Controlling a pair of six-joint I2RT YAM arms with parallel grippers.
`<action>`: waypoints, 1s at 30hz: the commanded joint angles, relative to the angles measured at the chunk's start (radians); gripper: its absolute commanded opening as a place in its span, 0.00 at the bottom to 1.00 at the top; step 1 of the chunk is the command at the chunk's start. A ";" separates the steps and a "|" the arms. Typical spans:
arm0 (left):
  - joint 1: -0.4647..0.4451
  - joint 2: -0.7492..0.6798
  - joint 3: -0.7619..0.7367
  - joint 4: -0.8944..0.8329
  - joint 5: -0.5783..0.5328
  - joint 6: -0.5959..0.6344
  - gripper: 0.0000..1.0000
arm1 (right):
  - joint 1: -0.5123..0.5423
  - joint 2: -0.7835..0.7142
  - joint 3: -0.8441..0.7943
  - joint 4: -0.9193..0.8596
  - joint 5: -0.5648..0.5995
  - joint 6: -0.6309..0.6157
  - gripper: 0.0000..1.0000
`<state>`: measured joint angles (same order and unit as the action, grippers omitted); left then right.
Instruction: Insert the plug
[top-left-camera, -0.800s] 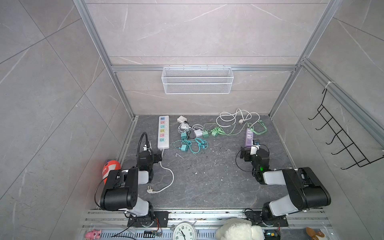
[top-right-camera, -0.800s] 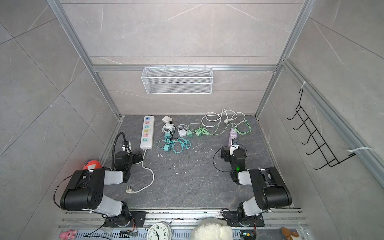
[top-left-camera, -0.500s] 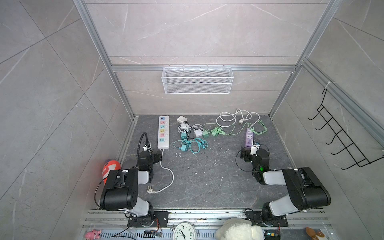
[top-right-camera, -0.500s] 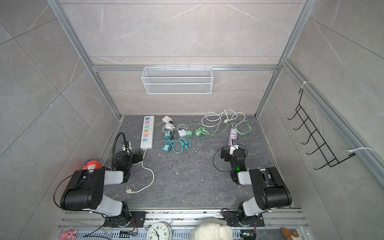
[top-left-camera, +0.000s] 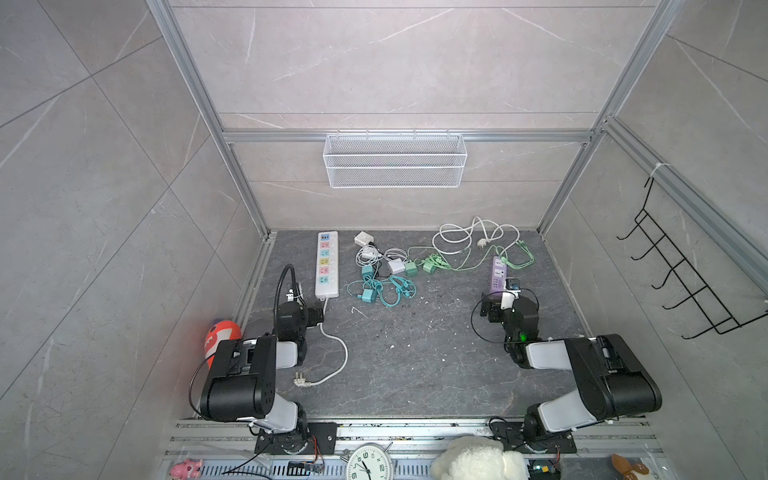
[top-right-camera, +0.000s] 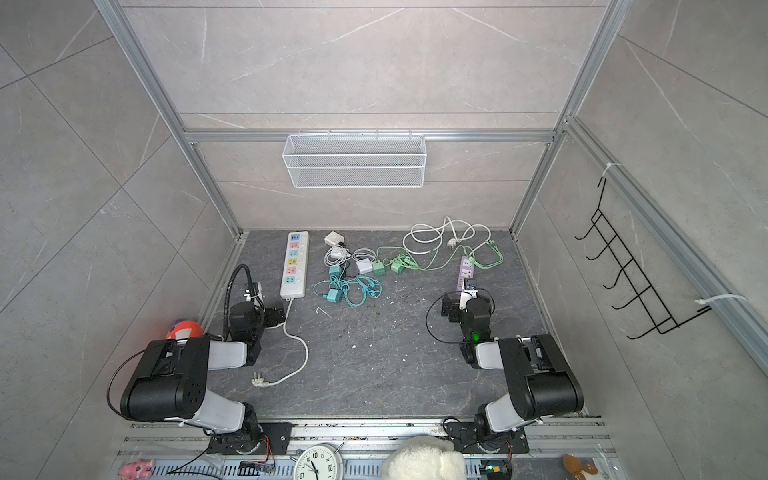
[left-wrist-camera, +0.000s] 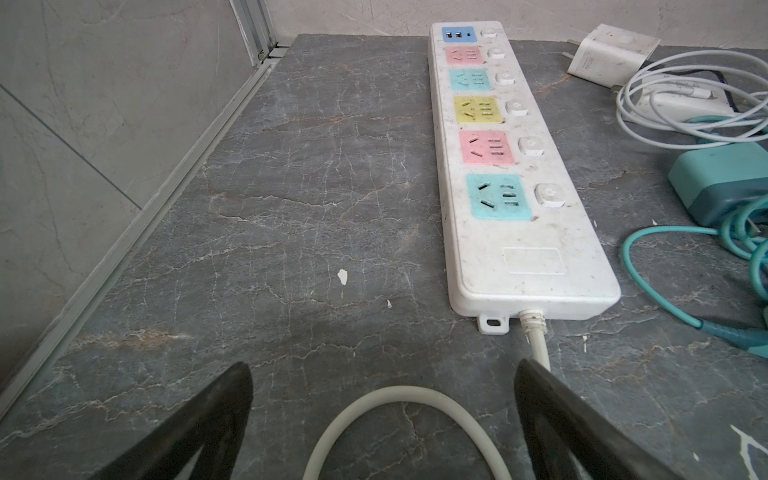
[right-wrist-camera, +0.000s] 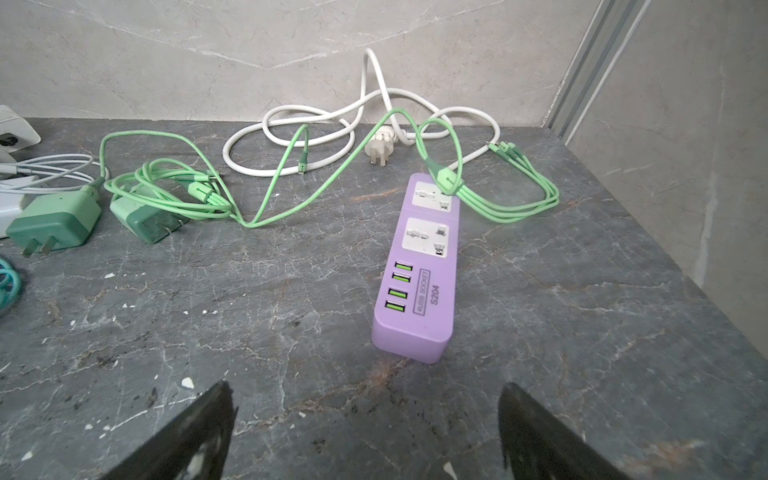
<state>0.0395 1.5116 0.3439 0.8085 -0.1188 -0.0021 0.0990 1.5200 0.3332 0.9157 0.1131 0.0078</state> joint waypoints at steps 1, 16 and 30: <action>0.000 -0.010 0.018 0.037 0.014 -0.011 1.00 | 0.007 0.000 0.018 -0.011 0.014 0.000 0.99; 0.000 -0.008 0.017 0.037 0.014 -0.011 1.00 | 0.007 -0.001 0.018 -0.011 0.014 -0.001 0.99; -0.007 -0.033 0.026 0.005 -0.016 -0.007 1.00 | 0.007 -0.060 0.058 -0.127 0.026 0.004 0.99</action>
<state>0.0383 1.5108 0.3439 0.8066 -0.1211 -0.0021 0.1001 1.5120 0.3576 0.8593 0.1158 0.0078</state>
